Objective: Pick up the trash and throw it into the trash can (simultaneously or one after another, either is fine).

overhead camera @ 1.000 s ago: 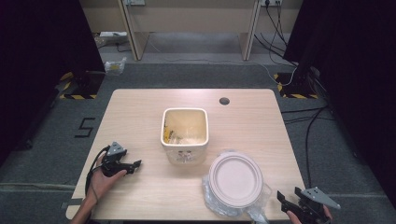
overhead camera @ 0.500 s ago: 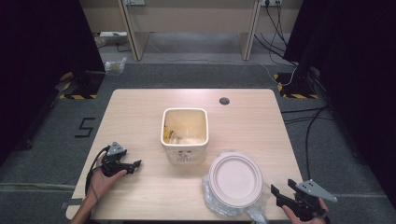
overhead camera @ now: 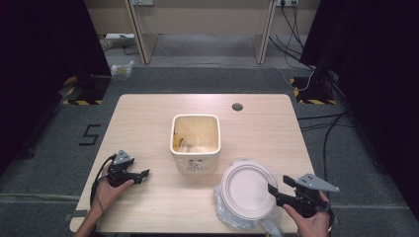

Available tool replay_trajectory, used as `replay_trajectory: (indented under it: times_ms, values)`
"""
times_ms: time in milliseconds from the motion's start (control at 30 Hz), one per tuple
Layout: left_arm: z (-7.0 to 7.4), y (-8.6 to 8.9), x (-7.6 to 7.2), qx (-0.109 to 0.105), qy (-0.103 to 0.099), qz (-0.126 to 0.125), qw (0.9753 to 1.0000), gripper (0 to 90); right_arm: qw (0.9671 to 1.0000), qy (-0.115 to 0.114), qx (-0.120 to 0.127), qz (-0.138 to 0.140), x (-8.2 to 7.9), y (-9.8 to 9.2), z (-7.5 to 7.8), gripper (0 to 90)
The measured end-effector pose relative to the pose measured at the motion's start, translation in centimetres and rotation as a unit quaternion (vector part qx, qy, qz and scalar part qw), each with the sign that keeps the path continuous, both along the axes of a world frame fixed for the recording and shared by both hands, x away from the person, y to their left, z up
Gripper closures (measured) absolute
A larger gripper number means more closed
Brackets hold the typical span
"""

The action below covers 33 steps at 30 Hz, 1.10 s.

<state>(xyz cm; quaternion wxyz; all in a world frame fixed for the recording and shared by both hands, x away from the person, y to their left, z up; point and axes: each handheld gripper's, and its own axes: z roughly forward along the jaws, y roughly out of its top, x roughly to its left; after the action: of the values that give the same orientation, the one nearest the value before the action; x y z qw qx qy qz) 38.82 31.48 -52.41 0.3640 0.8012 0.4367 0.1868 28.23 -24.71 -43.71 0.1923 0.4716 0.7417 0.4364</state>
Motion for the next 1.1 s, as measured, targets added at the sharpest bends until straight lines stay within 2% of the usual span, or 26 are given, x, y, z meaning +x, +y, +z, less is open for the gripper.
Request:
replay_trajectory:
  times_ms: [267,433,667,700,867,900,1100]
  values:
    - [0.0,0.0,0.0,0.000,0.000,0.000,1.0000,16.1,0.9996,0.027,-0.001,0.006,2.0,0.7,-1.1,34.2]
    - [0.0,0.0,0.0,0.000,0.000,0.000,1.0000,16.1,0.9988,0.044,0.011,0.016,2.7,1.0,-1.6,34.3]
    - [0.0,0.0,0.0,0.000,0.000,0.000,1.0000,16.1,0.9976,0.060,0.000,0.034,3.2,1.6,-2.0,34.7]
    - [0.0,0.0,0.0,0.000,0.000,0.000,1.0000,16.1,0.9973,0.062,-0.003,0.040,3.2,1.8,-2.0,41.4]
    - [0.0,0.0,0.0,0.000,0.000,0.000,1.0000,16.1,0.9977,0.052,0.008,0.043,3.1,1.7,-1.9,54.1]
    - [0.0,0.0,0.0,0.000,0.000,0.000,1.0000,16.1,0.9976,0.049,0.018,0.047,3.0,1.6,-1.8,61.6]
    - [0.0,0.0,0.0,0.000,0.000,0.000,1.0000,16.1,0.9973,0.039,0.044,0.046,2.8,1.4,-1.5,71.3]
